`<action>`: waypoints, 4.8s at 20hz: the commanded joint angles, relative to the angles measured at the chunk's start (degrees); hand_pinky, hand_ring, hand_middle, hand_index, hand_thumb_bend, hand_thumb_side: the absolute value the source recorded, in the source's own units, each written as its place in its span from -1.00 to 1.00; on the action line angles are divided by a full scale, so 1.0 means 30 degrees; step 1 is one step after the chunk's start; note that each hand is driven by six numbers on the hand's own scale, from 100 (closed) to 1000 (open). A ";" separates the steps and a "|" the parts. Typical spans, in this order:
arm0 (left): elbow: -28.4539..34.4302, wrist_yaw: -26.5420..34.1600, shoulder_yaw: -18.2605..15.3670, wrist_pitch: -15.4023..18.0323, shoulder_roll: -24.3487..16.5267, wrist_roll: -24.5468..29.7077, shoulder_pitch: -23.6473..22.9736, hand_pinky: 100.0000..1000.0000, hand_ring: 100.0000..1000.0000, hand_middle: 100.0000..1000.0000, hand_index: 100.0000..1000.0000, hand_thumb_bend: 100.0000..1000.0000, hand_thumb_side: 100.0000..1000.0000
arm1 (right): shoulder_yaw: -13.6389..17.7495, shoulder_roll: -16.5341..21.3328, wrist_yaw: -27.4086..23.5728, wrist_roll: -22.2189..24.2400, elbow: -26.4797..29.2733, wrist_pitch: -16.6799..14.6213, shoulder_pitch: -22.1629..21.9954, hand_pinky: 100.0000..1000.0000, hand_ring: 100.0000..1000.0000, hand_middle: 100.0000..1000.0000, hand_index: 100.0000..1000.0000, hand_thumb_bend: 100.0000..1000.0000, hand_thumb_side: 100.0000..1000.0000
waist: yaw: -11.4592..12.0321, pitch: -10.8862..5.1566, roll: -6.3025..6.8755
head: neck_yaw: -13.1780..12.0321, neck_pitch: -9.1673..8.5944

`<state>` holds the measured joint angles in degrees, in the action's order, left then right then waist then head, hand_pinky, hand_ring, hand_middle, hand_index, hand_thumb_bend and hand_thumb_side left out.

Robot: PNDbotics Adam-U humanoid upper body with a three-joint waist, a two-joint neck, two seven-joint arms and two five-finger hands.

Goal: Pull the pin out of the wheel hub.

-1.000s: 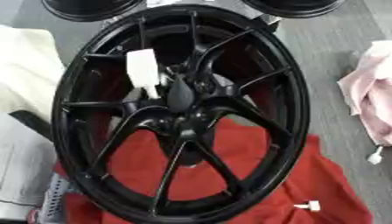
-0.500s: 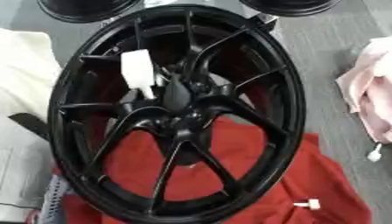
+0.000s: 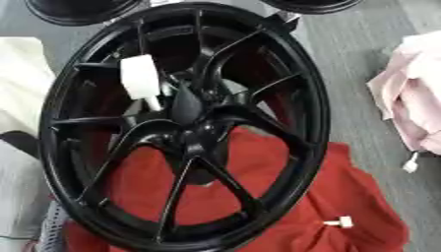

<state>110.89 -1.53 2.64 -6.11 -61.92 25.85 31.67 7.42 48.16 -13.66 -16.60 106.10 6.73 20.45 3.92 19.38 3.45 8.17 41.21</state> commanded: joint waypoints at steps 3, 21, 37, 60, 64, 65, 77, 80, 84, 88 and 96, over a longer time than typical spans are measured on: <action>0.0144 -0.0594 0.0947 -0.0096 -0.1097 0.4512 0.2038 0.63 0.58 0.50 0.66 -1.00 0.73 | 0.0252 0.0547 0.0222 0.0089 0.0390 -0.0009 0.0159 0.54 0.35 0.15 0.30 -1.00 0.14 | 0.0026 -0.0518 0.0057 | -0.0055 0.0013; -0.2662 -0.2472 0.6853 0.0594 0.2128 0.8705 0.9553 0.64 0.56 0.49 0.65 -0.97 0.72 | -0.0086 0.0607 0.0246 0.0458 0.0225 0.0116 0.0336 0.54 0.36 0.15 0.30 -1.00 0.14 | -0.0124 -0.0721 0.0153 | -0.0275 0.0028; -0.4567 -0.2838 0.8994 -0.0919 0.4612 0.8705 1.2157 0.63 0.58 0.50 0.67 -0.75 0.72 | -0.0255 0.0311 0.0063 0.0614 -0.0043 0.0060 0.0543 0.54 0.35 0.15 0.30 -1.00 0.17 | -0.0086 -0.0946 0.0208 | -0.0364 0.0326; -0.3922 -0.4665 1.1034 -0.5590 0.4892 0.8705 1.2054 0.77 0.66 0.41 0.72 -0.02 0.24 | -0.0325 -0.0057 -0.0281 0.0575 -0.0259 -0.0175 0.0720 0.54 0.35 0.15 0.29 -1.00 0.24 | -0.0172 -0.1028 0.0419 | -0.0424 0.0615; -0.4334 -0.4565 1.1395 -0.5386 0.4994 0.8705 1.1882 0.78 0.67 0.44 0.74 -0.02 0.18 | -0.0333 -0.0108 -0.0325 0.0564 -0.0269 -0.0197 0.0748 0.54 0.35 0.15 0.29 -1.00 0.26 | -0.0214 -0.0997 0.0423 | -0.0466 0.0694; -0.4434 -0.4557 1.1454 -0.5361 0.5039 0.8705 1.1851 0.78 0.67 0.45 0.75 -0.02 0.18 | -0.0336 -0.0127 -0.0339 0.0562 -0.0270 -0.0202 0.0759 0.54 0.35 0.15 0.29 -1.00 0.26 | -0.0225 -0.0986 0.0416 | -0.0484 0.0729; -0.4964 -0.5405 1.1570 -0.5601 0.5301 0.8705 1.1545 0.79 0.71 0.52 0.78 -0.12 0.05 | -0.0381 -0.0248 -0.0383 0.0604 -0.0245 -0.0200 0.0798 0.54 0.36 0.15 0.29 -1.00 0.28 | -0.0290 -0.0816 0.0353 | -0.0551 0.0699; -0.5039 -0.5717 1.1424 -0.5643 0.5283 0.8705 1.1467 0.80 0.72 0.53 0.78 -0.14 0.02 | -0.0381 -0.0274 -0.0394 0.0605 -0.0242 -0.0194 0.0784 0.54 0.36 0.15 0.29 -1.00 0.28 | -0.0306 -0.0762 0.0341 | -0.0528 0.0599; -0.5303 -0.6131 1.1182 -0.5612 0.5248 0.8705 1.1301 0.80 0.73 0.54 0.78 -0.17 -0.01 | -0.0396 -0.0300 -0.0406 0.0620 -0.0242 -0.0183 0.0781 0.54 0.36 0.15 0.29 -1.00 0.29 | -0.0312 -0.0673 0.0325 | -0.0411 0.0331; -0.5375 -0.6414 1.1028 -0.5432 0.5191 0.8705 1.1149 0.80 0.74 0.56 0.79 -0.19 0.00 | -0.0411 -0.0336 -0.0421 0.0633 -0.0239 -0.0167 0.0790 0.54 0.36 0.15 0.29 -1.00 0.30 | -0.0334 -0.0556 0.0302 | -0.0218 0.0083; -0.5477 -0.6636 1.0911 -0.5124 0.5344 0.8705 1.1202 0.78 0.74 0.59 0.77 -0.29 -0.10 | -0.0463 -0.0438 -0.0485 0.0648 -0.0253 -0.0159 0.0837 0.54 0.36 0.15 0.29 -1.00 0.33 | -0.0381 -0.0435 0.0299 | -0.0191 -0.0155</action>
<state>94.41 -21.22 36.56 -19.67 -45.18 49.88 64.48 5.62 45.65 -14.72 -14.84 104.96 6.34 22.17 2.83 19.11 4.73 7.49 41.61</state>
